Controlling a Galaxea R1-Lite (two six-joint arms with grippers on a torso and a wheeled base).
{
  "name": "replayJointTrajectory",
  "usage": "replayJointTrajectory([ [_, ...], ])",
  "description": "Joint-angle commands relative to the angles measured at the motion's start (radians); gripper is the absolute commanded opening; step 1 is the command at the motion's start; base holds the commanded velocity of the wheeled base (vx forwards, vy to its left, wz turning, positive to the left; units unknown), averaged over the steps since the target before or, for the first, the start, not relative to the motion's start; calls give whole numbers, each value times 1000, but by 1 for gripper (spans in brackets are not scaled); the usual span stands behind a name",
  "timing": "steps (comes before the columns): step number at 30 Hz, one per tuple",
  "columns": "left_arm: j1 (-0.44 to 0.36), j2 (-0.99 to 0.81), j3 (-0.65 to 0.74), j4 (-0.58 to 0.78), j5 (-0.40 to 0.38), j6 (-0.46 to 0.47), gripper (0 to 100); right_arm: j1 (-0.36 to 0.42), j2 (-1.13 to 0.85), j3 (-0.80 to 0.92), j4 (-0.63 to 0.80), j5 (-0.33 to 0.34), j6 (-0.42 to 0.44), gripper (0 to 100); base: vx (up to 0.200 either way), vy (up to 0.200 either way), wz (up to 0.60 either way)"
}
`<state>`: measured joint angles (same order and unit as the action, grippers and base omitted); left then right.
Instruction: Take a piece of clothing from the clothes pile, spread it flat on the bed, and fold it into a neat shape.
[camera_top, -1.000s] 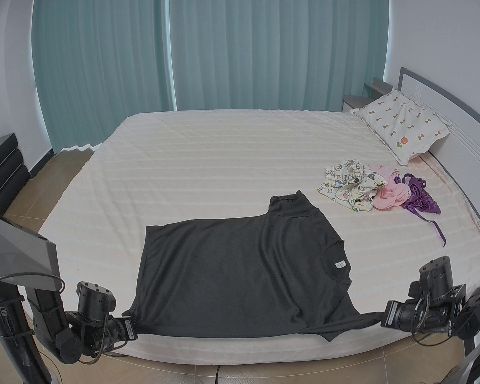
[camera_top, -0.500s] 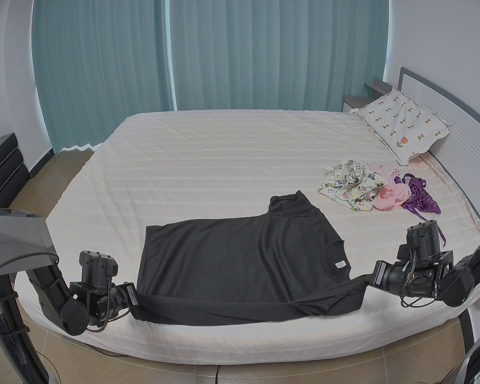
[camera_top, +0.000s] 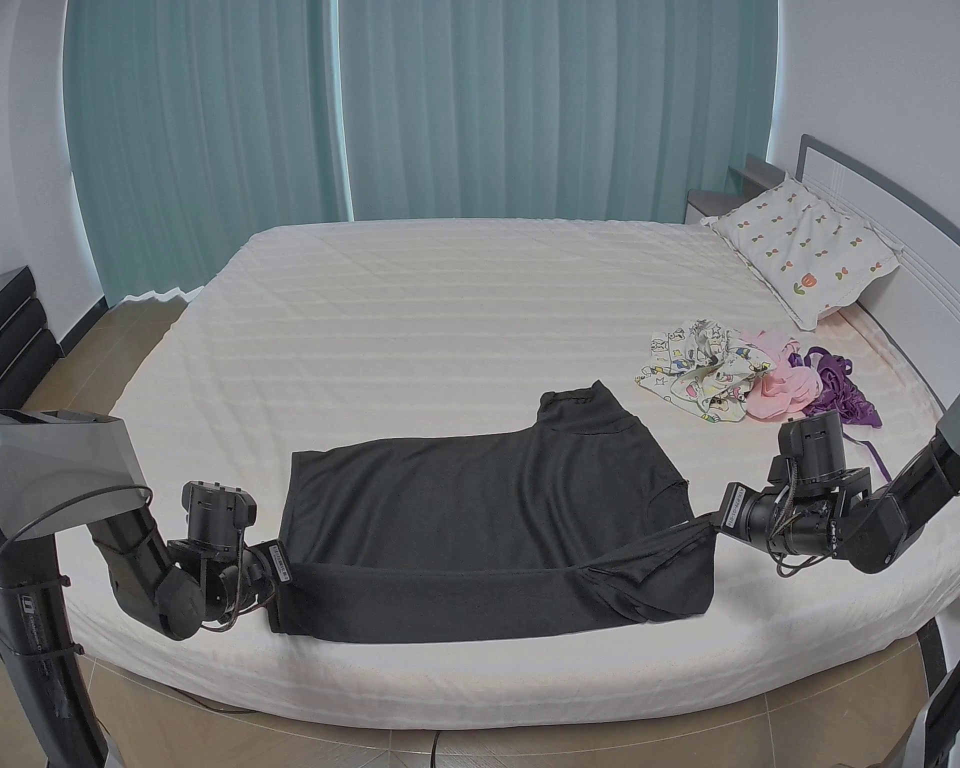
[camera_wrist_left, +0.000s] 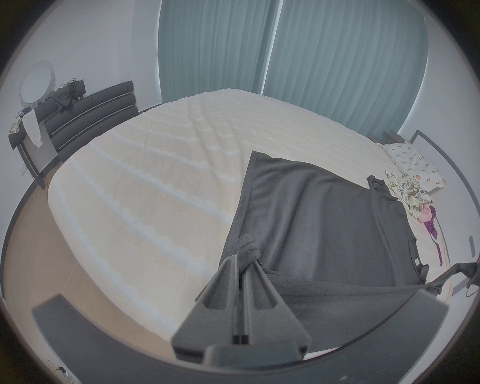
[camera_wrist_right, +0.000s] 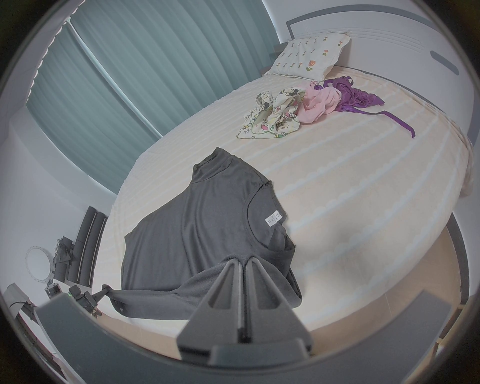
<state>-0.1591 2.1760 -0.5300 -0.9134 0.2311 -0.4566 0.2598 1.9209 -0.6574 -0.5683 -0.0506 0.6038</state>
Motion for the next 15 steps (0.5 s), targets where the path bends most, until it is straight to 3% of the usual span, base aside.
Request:
replayJointTrajectory([
  [1,6,68,-54,1,1,-1,0,-11,76,-48,1,-11,4,0,0,0,0],
  [15,13,166,-163,1,7,-4,0,-36,171,-134,-16,5,17,0,0,0,0],
])
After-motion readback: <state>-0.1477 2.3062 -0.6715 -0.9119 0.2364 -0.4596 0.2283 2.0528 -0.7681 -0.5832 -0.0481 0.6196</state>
